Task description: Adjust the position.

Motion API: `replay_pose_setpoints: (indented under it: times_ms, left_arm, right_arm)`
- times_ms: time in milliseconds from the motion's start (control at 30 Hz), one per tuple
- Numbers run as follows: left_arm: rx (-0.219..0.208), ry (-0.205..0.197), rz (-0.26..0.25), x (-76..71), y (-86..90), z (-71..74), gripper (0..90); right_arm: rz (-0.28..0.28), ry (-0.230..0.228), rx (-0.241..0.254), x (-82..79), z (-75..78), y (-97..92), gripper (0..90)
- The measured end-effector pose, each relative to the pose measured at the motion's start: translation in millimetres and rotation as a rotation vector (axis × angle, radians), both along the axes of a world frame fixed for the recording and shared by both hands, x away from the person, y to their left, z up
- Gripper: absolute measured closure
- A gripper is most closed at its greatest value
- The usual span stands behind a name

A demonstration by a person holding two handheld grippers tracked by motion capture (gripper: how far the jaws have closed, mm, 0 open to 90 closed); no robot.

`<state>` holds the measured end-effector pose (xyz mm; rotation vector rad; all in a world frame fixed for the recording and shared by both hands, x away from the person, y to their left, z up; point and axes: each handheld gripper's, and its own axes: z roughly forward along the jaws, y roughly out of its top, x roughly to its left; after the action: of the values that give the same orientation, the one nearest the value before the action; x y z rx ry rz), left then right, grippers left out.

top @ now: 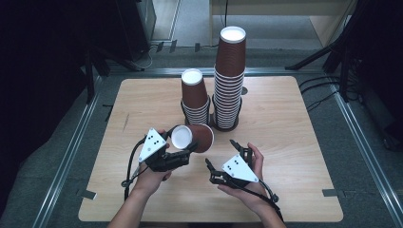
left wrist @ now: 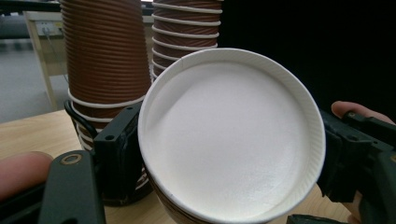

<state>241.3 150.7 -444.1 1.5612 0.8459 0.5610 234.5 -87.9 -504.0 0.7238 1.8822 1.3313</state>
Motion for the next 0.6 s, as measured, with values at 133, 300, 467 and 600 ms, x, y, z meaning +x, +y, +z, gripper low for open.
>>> replay_pose_setpoints:
  times_ms: [133,300,467,600]
  left_arm:
    - [-0.012,-0.017,0.019,-5.4,6.4,-4.8,23.4]
    - [-0.037,-0.035,0.038,-10.7,14.6,-9.2,23.3]
    - [-0.071,-0.032,0.053,-13.0,24.6,-17.2,23.3]
    - [-0.081,-0.032,0.059,-14.1,30.2,-23.1,23.4]
  right_arm:
    - [0.013,0.057,0.066,-3.1,-0.3,1.9,8.2]
    - [0.024,0.171,0.206,-3.8,1.7,6.0,14.0]
    - [-0.002,0.320,0.348,-0.3,3.2,9.3,15.4]
    - [-0.017,0.396,0.413,0.9,4.2,12.8,13.7]
